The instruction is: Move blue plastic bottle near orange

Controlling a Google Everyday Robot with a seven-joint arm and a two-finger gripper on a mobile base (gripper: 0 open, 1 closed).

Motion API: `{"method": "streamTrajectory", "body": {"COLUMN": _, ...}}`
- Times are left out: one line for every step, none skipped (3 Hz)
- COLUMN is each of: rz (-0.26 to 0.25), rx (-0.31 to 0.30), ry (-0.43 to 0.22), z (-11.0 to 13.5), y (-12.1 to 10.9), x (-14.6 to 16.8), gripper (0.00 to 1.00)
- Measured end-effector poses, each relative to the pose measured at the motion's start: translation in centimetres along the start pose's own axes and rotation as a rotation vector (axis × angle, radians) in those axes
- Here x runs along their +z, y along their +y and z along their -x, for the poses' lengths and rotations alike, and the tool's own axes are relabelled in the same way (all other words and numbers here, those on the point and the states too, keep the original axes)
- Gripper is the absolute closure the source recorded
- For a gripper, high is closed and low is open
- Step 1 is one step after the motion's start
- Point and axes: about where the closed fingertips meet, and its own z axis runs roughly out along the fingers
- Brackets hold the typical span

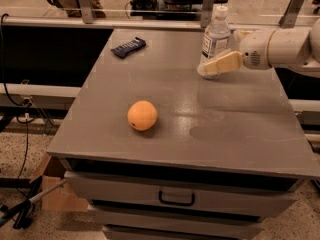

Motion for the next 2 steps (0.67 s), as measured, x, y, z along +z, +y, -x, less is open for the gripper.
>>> {"method": "streamTrajectory", "body": {"rz": 0.021, "rx": -0.007, "ry": -0.043, "z": 1.4, "y": -0.2, "x": 2.1, "gripper": 0.13}}
{"method": "streamTrajectory", "body": {"rz": 0.014, "rx": -0.023, "ry": -0.086, "z": 2.9, "y": -1.3, "x": 3.3, "gripper": 0.37}}
